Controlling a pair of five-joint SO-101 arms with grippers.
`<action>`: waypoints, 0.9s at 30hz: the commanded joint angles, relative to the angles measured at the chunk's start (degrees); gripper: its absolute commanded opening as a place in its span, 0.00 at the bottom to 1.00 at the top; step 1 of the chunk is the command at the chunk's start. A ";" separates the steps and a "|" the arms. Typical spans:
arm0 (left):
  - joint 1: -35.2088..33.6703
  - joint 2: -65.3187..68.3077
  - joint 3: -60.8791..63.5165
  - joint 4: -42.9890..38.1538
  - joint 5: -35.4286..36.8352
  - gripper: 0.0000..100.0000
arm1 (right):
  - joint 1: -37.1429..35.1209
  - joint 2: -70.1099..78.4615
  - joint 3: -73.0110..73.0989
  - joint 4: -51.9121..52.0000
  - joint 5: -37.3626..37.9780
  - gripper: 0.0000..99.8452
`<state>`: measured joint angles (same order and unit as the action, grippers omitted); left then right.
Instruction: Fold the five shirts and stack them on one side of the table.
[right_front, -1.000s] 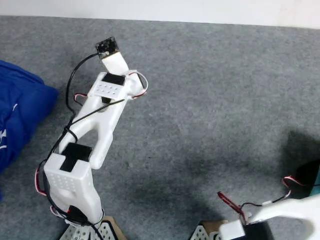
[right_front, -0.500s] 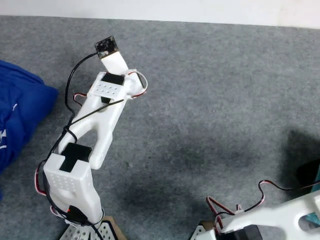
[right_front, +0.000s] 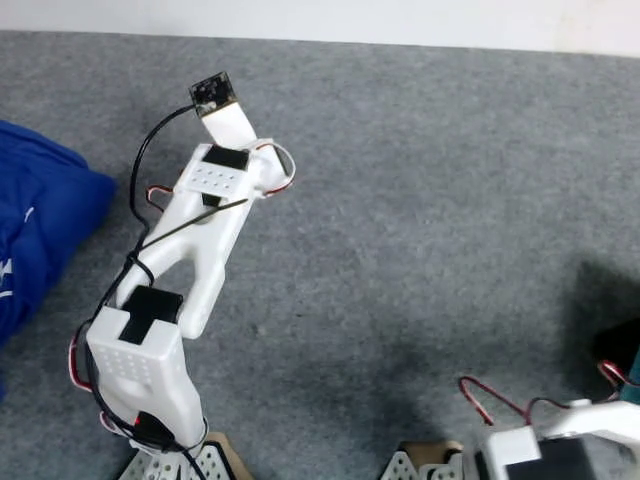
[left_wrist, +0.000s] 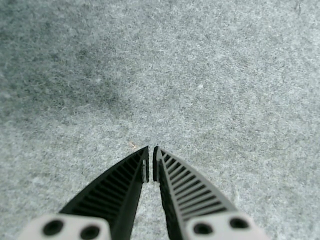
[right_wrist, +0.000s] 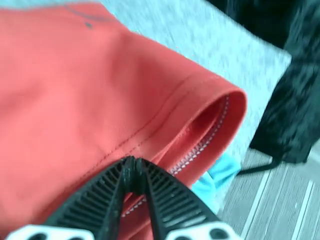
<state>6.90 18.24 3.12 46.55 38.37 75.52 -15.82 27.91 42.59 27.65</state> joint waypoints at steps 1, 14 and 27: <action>0.84 -2.68 -0.48 -0.79 0.09 0.05 | 3.30 2.86 -0.48 -1.36 2.73 0.01; -4.35 -9.36 -6.20 7.47 0.18 0.05 | -8.22 -2.77 -12.26 -0.57 -20.57 0.01; -35.12 -22.37 -11.65 23.30 -18.20 0.05 | -53.49 -6.73 -21.49 36.00 -27.52 0.01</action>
<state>-20.35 0.84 -6.20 64.13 30.11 39.74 -19.96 9.36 66.24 0.13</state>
